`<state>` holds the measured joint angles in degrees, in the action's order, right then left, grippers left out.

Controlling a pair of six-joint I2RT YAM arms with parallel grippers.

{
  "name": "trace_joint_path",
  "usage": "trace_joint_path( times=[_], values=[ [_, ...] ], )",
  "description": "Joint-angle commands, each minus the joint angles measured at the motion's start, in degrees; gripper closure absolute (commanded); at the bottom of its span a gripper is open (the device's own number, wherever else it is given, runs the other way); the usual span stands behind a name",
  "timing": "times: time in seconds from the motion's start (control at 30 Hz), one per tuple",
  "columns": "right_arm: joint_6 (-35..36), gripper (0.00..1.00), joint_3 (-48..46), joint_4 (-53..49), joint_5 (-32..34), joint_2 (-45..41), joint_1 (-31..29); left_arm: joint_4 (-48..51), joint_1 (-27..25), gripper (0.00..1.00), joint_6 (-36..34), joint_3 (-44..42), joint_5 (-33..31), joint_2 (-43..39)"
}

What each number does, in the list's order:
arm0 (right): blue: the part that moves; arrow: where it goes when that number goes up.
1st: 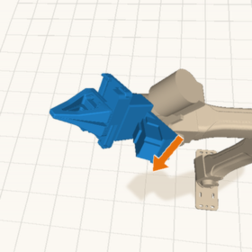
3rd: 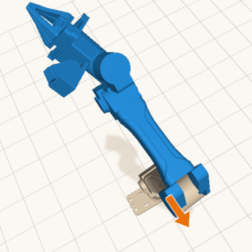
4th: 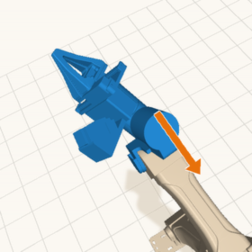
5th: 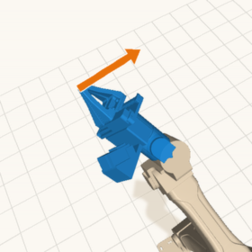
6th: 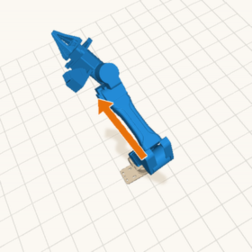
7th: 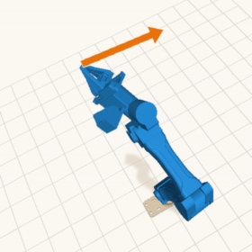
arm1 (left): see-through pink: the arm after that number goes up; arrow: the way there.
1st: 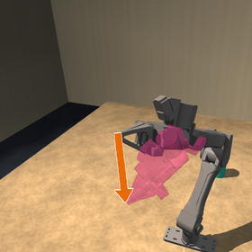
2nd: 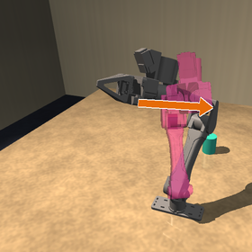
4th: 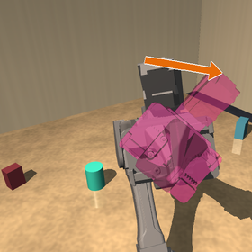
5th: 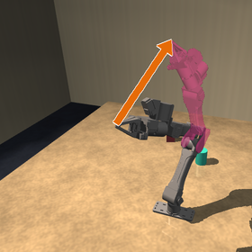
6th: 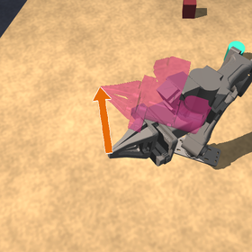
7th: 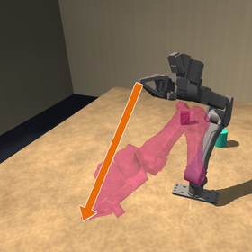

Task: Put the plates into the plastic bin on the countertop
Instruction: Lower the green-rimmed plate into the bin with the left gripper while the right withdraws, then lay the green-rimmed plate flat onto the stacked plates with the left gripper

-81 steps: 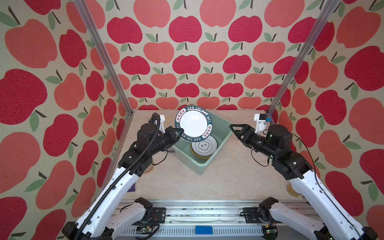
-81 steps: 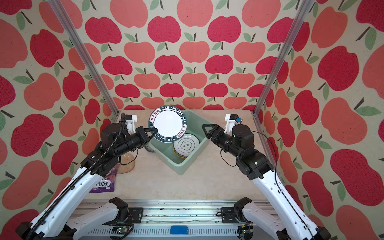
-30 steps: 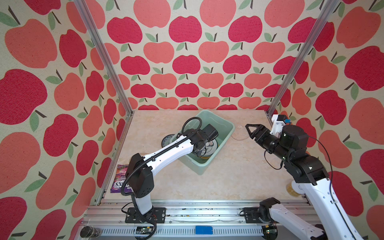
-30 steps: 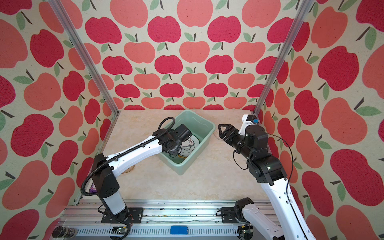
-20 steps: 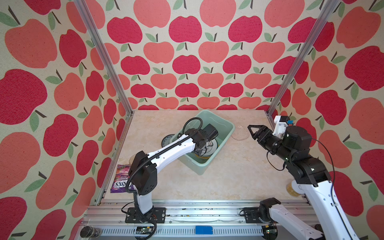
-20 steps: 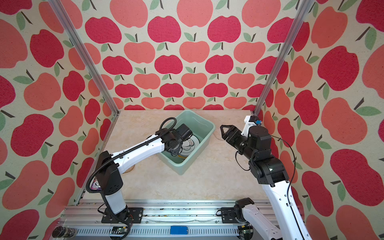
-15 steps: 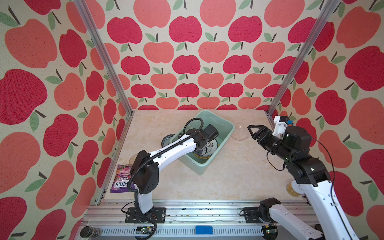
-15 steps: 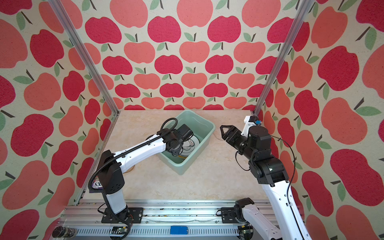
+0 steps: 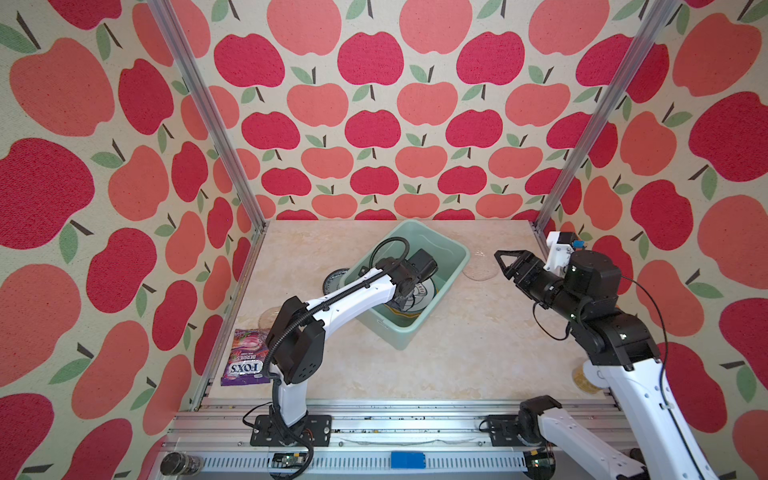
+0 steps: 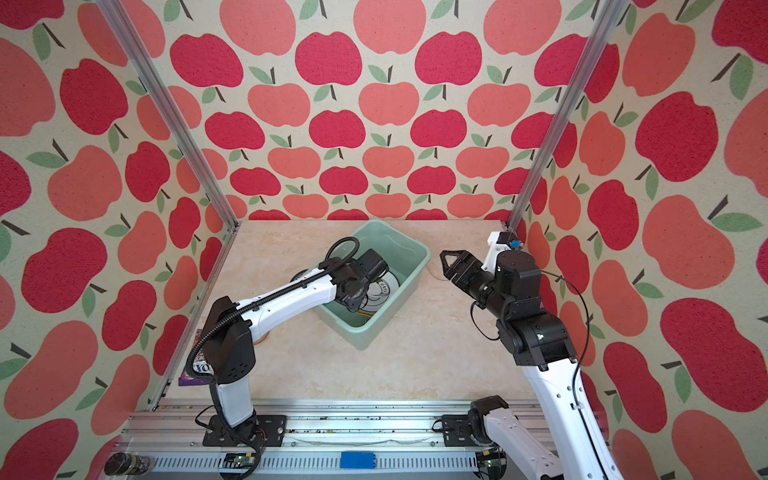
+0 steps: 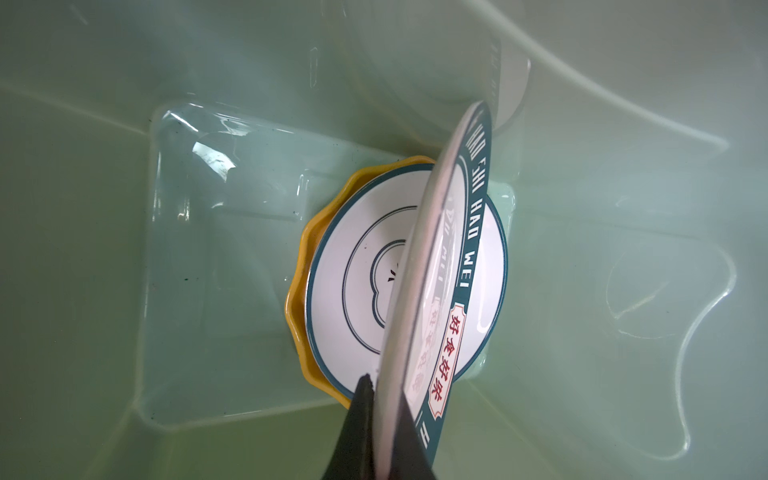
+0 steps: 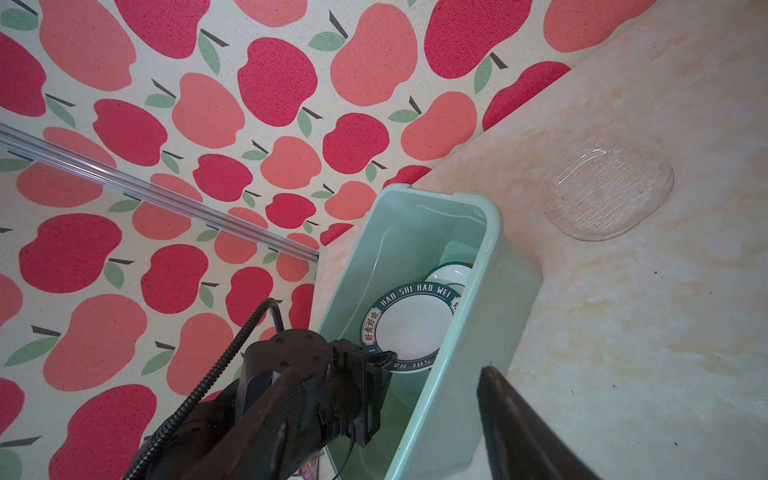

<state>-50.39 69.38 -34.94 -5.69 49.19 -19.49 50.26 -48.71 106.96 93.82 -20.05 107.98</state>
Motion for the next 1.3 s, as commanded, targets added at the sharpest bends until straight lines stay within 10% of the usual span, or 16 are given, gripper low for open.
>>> trace_joint_path(
  times=[0.0,1.27],
  values=[
    [0.8,0.29,-0.6,-1.2,-0.5,-0.6,0.3,0.0,0.8,0.88,-1.3,1.8,-1.0,1.4],
    [2.1,0.29,0.8,-6.8,-1.6,-3.6,3.0,-9.7,0.4,0.82,1.0,-8.3,-1.3,3.0]
  ],
)
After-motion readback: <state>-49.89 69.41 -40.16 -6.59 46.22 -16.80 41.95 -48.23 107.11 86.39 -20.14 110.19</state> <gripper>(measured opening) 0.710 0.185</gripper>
